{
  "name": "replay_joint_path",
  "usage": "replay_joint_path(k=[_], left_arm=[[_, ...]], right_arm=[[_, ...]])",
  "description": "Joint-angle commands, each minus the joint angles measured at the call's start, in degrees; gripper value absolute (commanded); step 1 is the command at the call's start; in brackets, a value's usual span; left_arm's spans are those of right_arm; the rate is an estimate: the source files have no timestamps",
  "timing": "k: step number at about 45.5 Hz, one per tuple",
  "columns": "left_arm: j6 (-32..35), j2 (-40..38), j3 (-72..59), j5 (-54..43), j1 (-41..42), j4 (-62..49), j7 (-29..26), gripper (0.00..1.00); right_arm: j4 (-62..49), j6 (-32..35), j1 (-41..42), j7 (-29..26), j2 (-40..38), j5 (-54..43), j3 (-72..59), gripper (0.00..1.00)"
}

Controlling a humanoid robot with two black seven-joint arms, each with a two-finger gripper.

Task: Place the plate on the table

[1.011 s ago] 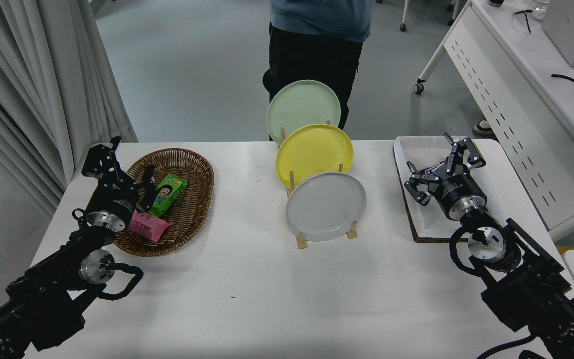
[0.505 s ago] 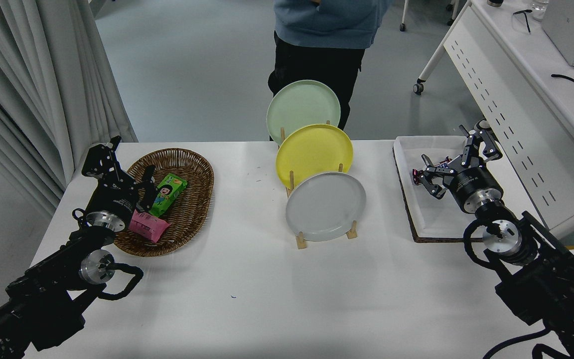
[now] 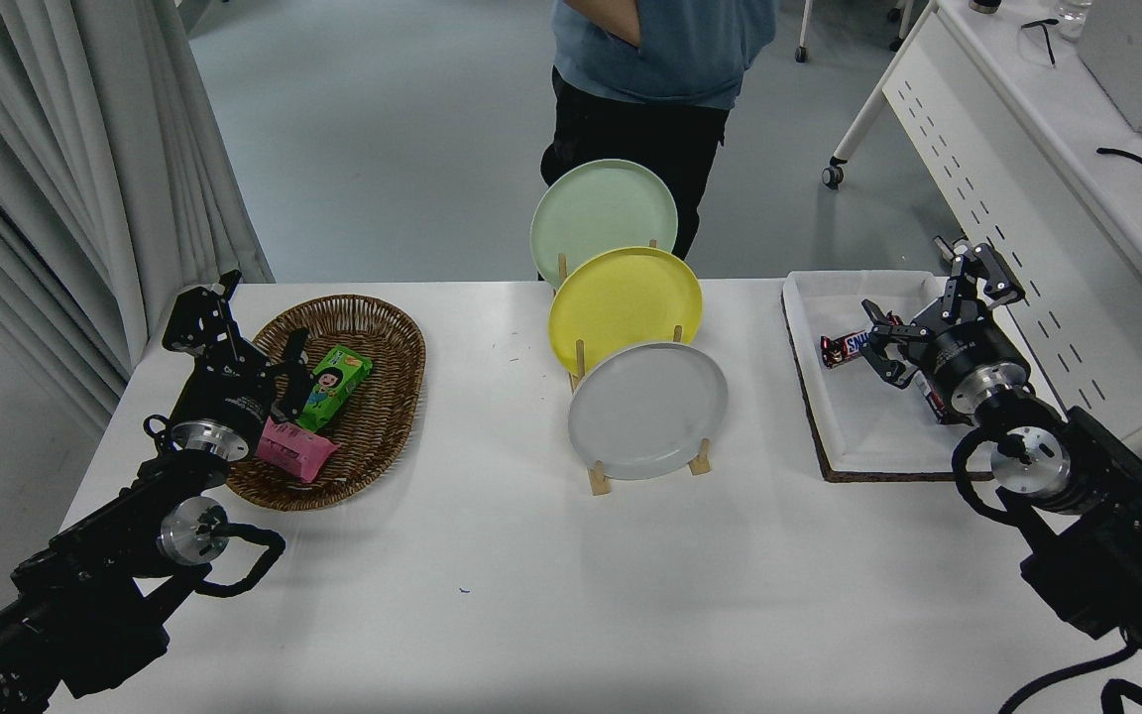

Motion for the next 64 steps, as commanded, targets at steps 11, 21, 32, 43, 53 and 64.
replay_joint_path(k=[11,21,32,43,53,64], left_arm=[[0.0,0.0,0.0,0.0,0.0,0.0,0.0,1.0],[0.0,0.0,0.0,0.0,0.0,0.0,0.0,1.0],[0.0,0.0,0.0,0.0,0.0,0.0,0.0,1.0],[0.0,0.0,0.0,0.1,0.0,0.0,0.0,1.0],[0.0,0.0,0.0,0.1,0.0,0.0,0.0,1.0],[0.0,0.0,0.0,0.1,0.0,0.0,0.0,1.0]], right_arm=[[0.1,0.1,4.2,0.0,-6.2,0.0,-13.1,1.0],[0.3,0.4,10.4,0.0,-10.4,0.1,-32.6,1.0],[2.3,1.2,15.5,0.0,-14.3,2.9,-45.7,1.0],[10.6,3.6,20.9,0.1,-19.5,6.0,-58.2,1.0],[13.8,1.7,25.2,-0.4,-20.5,14.4,-61.2,1.0],[20.2,-6.8,31.1,-4.2,-19.2,35.8,-72.3,1.0]])
